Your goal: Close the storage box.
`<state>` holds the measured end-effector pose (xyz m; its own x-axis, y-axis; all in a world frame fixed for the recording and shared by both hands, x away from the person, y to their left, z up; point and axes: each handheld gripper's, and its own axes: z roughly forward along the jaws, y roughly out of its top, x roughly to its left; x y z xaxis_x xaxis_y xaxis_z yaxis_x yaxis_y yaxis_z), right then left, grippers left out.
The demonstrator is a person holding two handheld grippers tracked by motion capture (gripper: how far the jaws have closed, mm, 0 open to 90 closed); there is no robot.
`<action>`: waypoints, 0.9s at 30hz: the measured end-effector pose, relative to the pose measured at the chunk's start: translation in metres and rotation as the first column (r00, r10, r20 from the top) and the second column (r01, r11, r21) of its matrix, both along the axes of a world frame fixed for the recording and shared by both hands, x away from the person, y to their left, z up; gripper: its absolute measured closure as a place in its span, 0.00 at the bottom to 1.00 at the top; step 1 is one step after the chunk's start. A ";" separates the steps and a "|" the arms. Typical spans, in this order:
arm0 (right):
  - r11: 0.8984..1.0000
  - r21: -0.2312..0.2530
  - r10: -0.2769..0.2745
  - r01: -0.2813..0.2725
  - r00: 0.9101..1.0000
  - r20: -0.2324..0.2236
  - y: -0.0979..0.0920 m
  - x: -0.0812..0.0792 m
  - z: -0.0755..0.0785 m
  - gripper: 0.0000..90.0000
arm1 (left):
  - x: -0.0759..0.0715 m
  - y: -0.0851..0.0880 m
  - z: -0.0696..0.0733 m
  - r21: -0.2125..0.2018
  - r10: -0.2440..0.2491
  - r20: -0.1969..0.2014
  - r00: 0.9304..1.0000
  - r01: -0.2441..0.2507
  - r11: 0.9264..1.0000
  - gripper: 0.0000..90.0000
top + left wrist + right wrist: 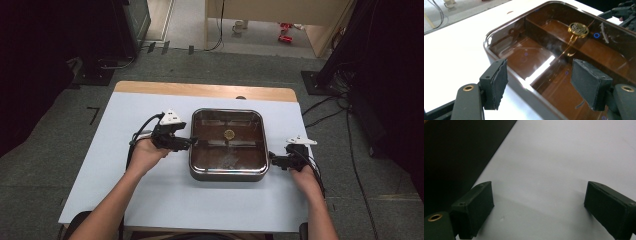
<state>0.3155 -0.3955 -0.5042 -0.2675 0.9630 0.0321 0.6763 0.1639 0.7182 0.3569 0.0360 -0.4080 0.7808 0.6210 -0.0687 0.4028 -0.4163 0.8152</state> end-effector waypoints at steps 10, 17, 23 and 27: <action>1.000 0.000 0.000 0.000 1.000 0.000 0.000 0.000 0.000 0.09 | 0.006 0.043 -0.016 0.019 0.096 0.008 0.995 -0.096 0.995 0.31; 1.000 0.001 0.000 0.000 1.000 0.000 0.000 0.000 0.000 0.09 | 0.014 0.068 -0.041 0.071 0.180 0.008 0.984 -0.180 0.981 0.31; 1.000 0.002 -0.001 0.001 1.000 -0.001 0.000 0.000 0.000 0.09 | 0.021 0.078 -0.058 0.099 0.201 -0.008 0.979 -0.200 0.975 0.31; 1.000 0.002 -0.001 0.001 1.000 -0.001 0.000 0.000 0.000 0.09 | 0.029 0.081 -0.071 0.130 0.203 -0.021 0.979 -0.199 0.971 0.31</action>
<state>0.3155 -0.3954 -0.5042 -0.2665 0.9632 0.0344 0.6771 0.1617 0.7179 0.3864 0.1173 -0.4792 0.6377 0.7703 -0.0036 0.5150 -0.4229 0.7456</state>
